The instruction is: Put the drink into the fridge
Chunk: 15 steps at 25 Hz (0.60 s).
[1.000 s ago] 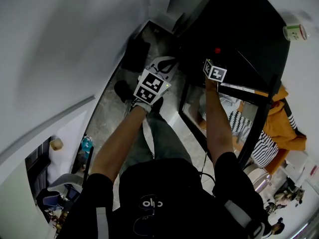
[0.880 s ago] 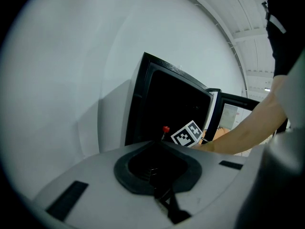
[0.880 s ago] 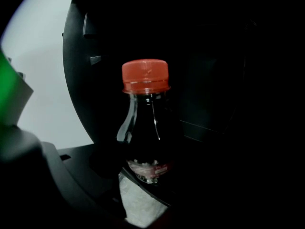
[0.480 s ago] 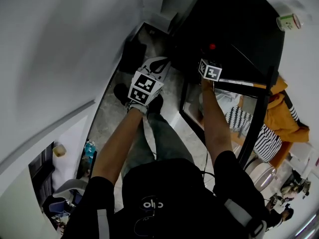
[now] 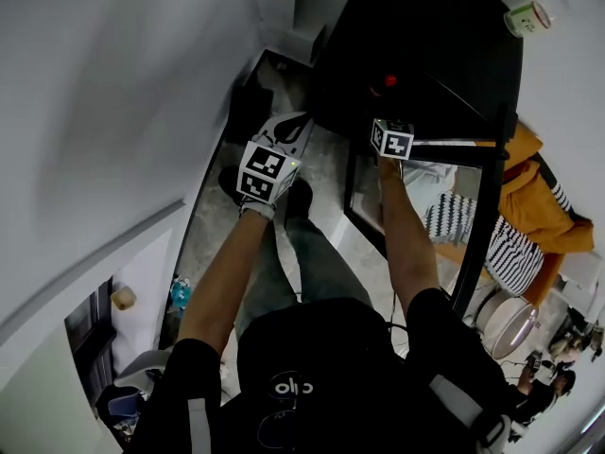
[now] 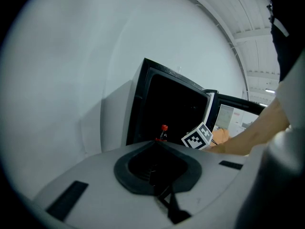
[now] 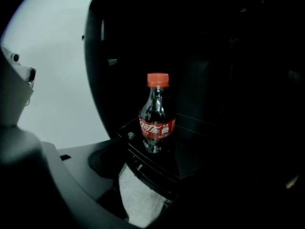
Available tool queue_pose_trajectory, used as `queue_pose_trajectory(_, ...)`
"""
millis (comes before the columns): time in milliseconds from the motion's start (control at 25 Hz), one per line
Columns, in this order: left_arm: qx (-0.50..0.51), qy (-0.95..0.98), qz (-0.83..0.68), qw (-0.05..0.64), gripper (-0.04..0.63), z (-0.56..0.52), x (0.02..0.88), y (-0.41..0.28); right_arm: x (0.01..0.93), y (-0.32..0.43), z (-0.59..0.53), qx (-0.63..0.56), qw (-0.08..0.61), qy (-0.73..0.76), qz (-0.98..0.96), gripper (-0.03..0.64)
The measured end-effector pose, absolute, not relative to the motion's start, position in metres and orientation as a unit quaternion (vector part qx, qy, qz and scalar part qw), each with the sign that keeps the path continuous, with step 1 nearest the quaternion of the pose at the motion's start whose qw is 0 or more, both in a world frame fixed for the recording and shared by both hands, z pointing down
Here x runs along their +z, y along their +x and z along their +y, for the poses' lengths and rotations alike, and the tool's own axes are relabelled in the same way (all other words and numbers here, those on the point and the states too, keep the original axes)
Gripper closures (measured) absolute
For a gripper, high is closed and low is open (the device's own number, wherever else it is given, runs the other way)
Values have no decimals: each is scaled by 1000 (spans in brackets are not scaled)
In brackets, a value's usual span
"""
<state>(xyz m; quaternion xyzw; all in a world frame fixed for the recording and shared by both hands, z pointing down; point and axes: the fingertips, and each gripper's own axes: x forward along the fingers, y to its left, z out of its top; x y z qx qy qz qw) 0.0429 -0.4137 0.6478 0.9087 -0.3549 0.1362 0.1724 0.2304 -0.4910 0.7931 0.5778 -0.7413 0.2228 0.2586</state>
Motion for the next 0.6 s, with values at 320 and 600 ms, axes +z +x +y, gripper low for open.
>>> queue_pose_trajectory(320, 110, 903, -369, 189, 589, -400, 631, 29, 764, 216, -449, 222, 255, 570, -749, 350)
queue_pose_trajectory(600, 98, 884, -402, 220, 589, -371, 619, 11, 713, 191, -406, 205, 239, 556, -770, 521)
